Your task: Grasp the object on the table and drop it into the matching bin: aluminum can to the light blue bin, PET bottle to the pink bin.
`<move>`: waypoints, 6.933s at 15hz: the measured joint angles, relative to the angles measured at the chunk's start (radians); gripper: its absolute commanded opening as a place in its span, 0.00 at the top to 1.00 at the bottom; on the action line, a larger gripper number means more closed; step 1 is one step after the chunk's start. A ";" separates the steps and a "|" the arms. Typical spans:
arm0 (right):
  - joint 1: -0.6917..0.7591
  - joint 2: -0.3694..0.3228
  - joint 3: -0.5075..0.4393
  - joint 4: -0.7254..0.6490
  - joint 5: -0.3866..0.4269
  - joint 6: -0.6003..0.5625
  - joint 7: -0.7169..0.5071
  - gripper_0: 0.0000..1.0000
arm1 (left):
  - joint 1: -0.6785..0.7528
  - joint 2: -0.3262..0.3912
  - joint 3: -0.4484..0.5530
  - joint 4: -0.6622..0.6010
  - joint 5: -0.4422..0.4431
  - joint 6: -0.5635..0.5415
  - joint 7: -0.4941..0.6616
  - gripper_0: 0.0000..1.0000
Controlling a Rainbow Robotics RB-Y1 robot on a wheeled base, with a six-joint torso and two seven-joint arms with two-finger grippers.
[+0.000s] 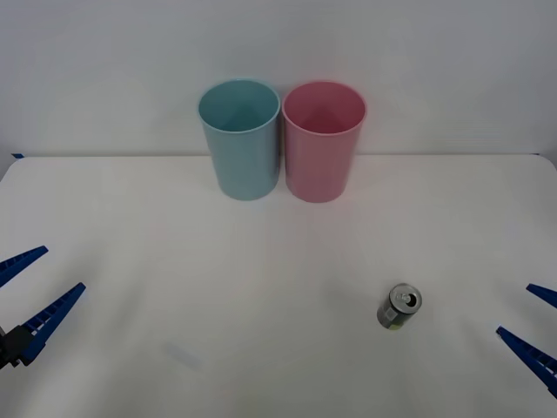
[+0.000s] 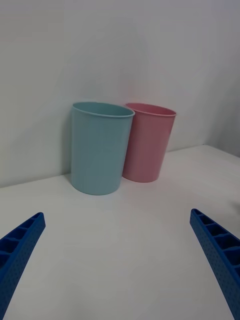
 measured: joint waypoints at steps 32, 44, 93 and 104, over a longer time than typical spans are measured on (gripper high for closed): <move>-0.130 0.113 0.265 0.246 0.009 0.155 0.390 0.00 | 0.000 0.000 0.000 0.000 0.000 0.000 0.000 0.00; -0.193 0.161 0.368 0.246 0.011 0.286 0.448 0.00 | 0.000 0.000 0.000 0.000 0.000 0.000 0.000 0.00; -0.274 -0.050 0.435 -0.300 -0.039 0.409 -0.157 1.00 | 0.000 0.000 0.000 0.000 0.000 0.000 0.000 0.00; -0.549 -0.183 0.615 -0.303 -0.072 0.617 -0.242 1.00 | 0.000 0.000 0.000 0.000 0.000 0.000 0.000 0.00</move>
